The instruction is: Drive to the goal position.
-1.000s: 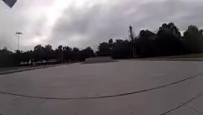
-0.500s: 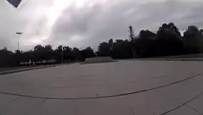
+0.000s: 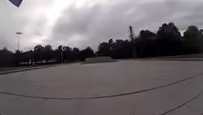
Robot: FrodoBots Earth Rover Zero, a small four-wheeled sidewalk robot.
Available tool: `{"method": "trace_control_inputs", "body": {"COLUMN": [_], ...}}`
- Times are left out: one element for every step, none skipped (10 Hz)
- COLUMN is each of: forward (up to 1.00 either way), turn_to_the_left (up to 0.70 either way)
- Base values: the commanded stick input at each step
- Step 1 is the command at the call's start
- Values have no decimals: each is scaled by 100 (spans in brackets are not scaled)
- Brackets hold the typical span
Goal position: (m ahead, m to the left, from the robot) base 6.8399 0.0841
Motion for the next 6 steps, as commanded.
{"method": "trace_control_inputs", "body": {"forward": [7, 6, 4, 3, 2, 0], "turn_to_the_left": [0, 0, 0, 0, 0, 0]}}
